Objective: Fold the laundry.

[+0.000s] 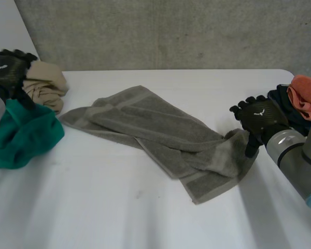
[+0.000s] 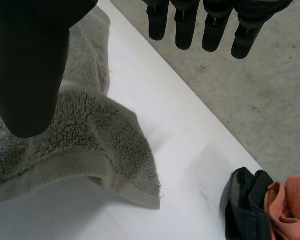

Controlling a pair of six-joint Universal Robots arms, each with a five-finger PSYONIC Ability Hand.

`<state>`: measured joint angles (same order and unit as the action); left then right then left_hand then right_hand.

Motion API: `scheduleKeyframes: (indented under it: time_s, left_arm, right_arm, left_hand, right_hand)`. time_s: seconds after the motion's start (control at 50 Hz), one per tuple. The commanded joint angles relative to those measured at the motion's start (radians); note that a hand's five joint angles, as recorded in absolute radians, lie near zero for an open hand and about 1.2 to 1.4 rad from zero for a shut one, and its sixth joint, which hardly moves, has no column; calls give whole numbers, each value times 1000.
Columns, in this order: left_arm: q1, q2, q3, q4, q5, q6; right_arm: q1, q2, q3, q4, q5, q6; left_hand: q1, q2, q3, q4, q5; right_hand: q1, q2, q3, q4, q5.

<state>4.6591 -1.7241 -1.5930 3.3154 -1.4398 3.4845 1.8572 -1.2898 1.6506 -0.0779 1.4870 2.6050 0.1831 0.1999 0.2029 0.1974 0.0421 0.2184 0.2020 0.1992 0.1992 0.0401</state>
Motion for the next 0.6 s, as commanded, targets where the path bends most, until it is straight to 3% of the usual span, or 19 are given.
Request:
scheduleKeyframes:
  time_s: [0.02,0.16,0.3,0.46,0.6]
  left_arm:
    - [-71,126,-185,-23,52,-16]
    - [-125,210,-291,-54,55,-137]
    - [-137,247,-321,-82,58,-220]
    - [-108,238,-335,-83,59,-223]
    - [-92,228,-337,-83,62,-223]
  right_arm:
    - [71,-17,-104,187,59,179]
    - [206,90,-247,299,68,397]
    - [319,246,-363,317,117,471]
    - [388,389,-431,277,220,546]
    - [424,466,-451,205,230,587]
  left_hand:
    - [-9,-25,-28,-23,-42]
    - [-9,-25,-28,-23,-42]
    - [-9,-25,-28,-23,-42]
    - [-9,-25,-28,-23,-42]
    - [-9,-25,-28,-23,-42]
  right_hand:
    - [-44,-27,-25,-25,-40]
    - [-44,-27,-25,-25,-40]
    - [-44,-27,-25,-25,-40]
    - [111,128,131,131,115]
    - [235,251,254,254,239]
